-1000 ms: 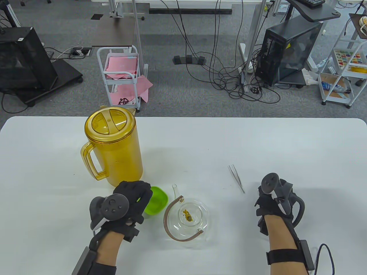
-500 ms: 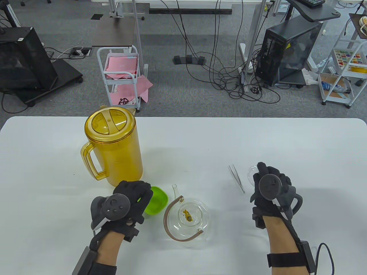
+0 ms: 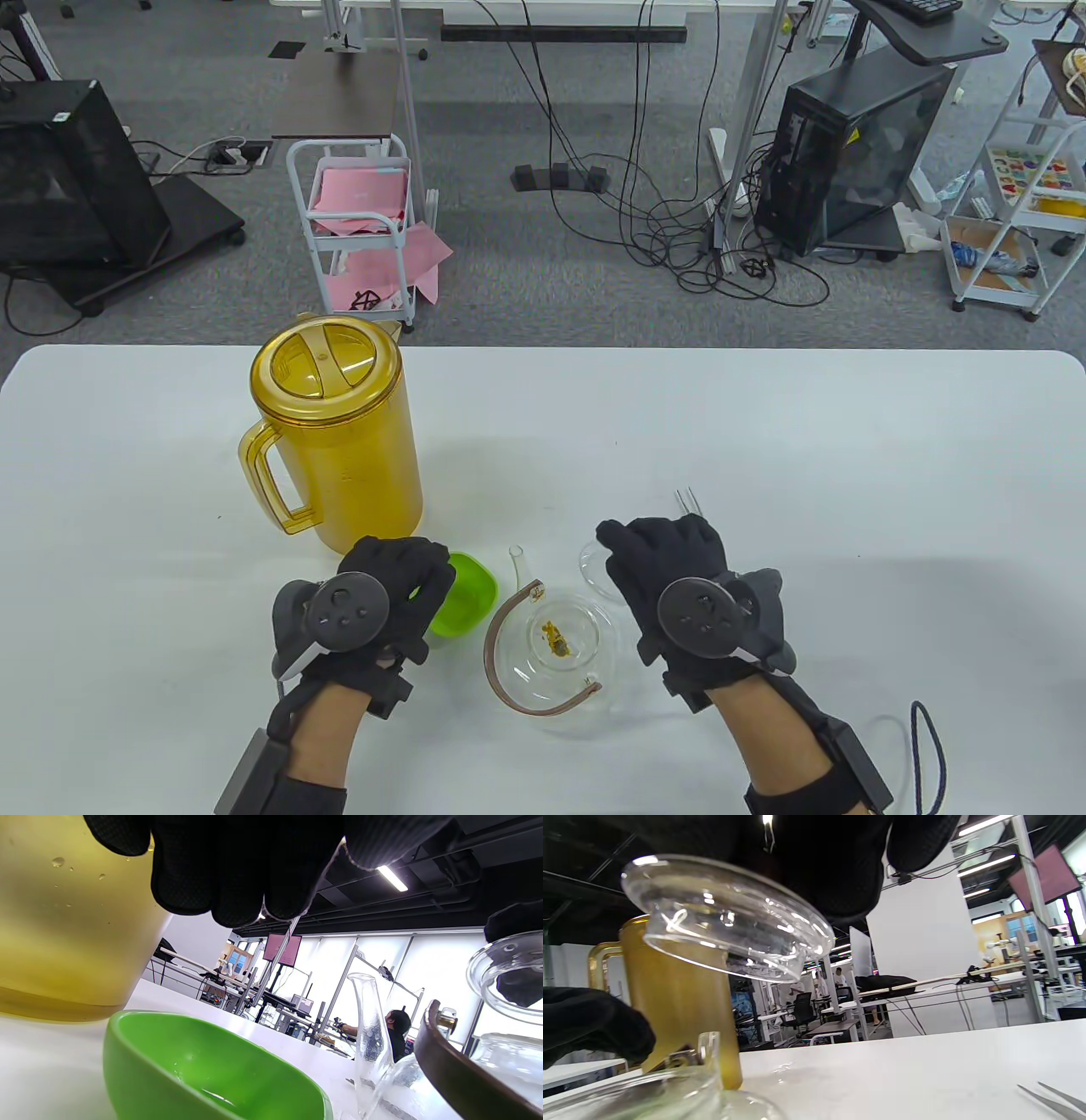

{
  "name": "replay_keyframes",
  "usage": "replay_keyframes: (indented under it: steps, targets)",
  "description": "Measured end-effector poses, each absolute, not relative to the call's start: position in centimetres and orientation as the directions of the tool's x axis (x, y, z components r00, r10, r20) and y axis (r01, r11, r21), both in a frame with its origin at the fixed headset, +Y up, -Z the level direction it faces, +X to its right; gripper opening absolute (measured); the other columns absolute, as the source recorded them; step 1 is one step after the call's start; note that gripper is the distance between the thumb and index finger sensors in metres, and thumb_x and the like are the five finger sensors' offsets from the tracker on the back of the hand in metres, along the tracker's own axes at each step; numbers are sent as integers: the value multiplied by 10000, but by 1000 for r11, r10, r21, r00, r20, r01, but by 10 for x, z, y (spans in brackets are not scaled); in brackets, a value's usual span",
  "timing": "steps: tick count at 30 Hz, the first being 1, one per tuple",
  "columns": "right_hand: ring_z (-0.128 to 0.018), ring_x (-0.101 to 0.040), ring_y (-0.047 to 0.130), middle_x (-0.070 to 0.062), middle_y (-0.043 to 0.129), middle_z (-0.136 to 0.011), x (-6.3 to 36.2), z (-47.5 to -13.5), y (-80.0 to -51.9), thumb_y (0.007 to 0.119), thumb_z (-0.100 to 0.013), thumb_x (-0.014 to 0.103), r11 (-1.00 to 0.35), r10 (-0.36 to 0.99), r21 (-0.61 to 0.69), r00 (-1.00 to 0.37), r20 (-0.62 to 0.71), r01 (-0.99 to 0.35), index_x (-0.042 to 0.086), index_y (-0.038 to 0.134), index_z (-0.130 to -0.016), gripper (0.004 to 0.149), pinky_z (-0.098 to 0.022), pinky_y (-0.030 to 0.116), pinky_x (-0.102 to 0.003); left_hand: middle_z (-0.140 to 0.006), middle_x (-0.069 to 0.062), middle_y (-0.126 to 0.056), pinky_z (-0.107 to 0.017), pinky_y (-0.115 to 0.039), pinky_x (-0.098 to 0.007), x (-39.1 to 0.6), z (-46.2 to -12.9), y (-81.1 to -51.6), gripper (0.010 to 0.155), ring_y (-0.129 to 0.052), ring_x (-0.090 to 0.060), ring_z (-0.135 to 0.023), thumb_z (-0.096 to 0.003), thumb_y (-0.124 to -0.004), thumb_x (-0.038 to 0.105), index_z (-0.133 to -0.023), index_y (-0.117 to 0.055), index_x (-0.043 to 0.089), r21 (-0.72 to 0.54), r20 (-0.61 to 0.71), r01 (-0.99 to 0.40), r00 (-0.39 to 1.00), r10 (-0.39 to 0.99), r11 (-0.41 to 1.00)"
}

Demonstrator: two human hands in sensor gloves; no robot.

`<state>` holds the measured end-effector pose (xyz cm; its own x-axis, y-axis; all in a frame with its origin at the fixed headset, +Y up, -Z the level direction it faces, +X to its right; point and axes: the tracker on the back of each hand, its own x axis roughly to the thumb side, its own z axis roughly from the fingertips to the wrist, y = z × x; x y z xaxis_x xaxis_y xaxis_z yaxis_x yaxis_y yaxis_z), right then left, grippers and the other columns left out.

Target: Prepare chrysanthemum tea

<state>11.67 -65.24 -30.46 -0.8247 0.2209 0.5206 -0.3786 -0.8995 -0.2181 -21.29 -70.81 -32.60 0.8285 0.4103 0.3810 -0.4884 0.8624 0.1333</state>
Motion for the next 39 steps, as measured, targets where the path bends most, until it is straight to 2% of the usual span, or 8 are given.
replay_keyframes:
  steps: [7, 13, 23, 28, 39]
  targets:
    - [-755, -311, 878, -22, 787, -950, 85, -289, -661, 678, -583, 467, -931, 138, -192, -785, 604, -312, 317, 761, -1026, 475, -714, 563, -647, -961, -106, -931, -732, -544, -679, -212, -326, -708, 521, -851, -412, -879, -572, -691, 567, -929, -853, 225, 129, 381, -484, 830, 407, 866]
    - [-766, -311, 877, -17, 788, -953, 76, -287, -671, 712, -578, 477, -948, 103, -174, -774, 625, -266, 326, 782, -1013, 466, -716, 563, -647, -961, -108, -931, -732, -543, -680, -212, -326, -708, 521, -850, -414, -879, -572, -691, 566, -929, -854, 224, 128, 381, -490, 827, 413, 862]
    - [-791, -311, 871, -18, 772, -979, 70, -286, -675, 762, -565, 492, -958, 77, -167, -772, 631, -232, 325, 809, -994, 463, -718, 561, -646, -961, -108, -932, -733, -541, -680, -212, -326, -708, 523, -849, -415, -879, -572, -691, 567, -931, -853, 223, 127, 378, -493, 826, 417, 861]
    - [-799, -305, 872, -11, 776, -979, 69, -285, -675, 778, -554, 519, -961, 60, -173, -774, 631, -216, 299, 782, -1012, 507, -716, 564, -647, -962, -106, -931, -732, -542, -681, -212, -326, -708, 524, -849, -412, -882, -572, -690, 568, -932, -852, 224, 123, 378, -491, 827, 416, 863]
    - [-829, -314, 869, -19, 769, -1000, 72, -287, -675, 757, -546, 573, -961, 74, -162, -775, 627, -224, 283, 770, -1026, 561, -715, 567, -647, -962, -107, -931, -734, -539, -681, -212, -326, -708, 521, -847, -413, -883, -572, -692, 567, -931, -852, 224, 117, 374, -489, 828, 418, 864]
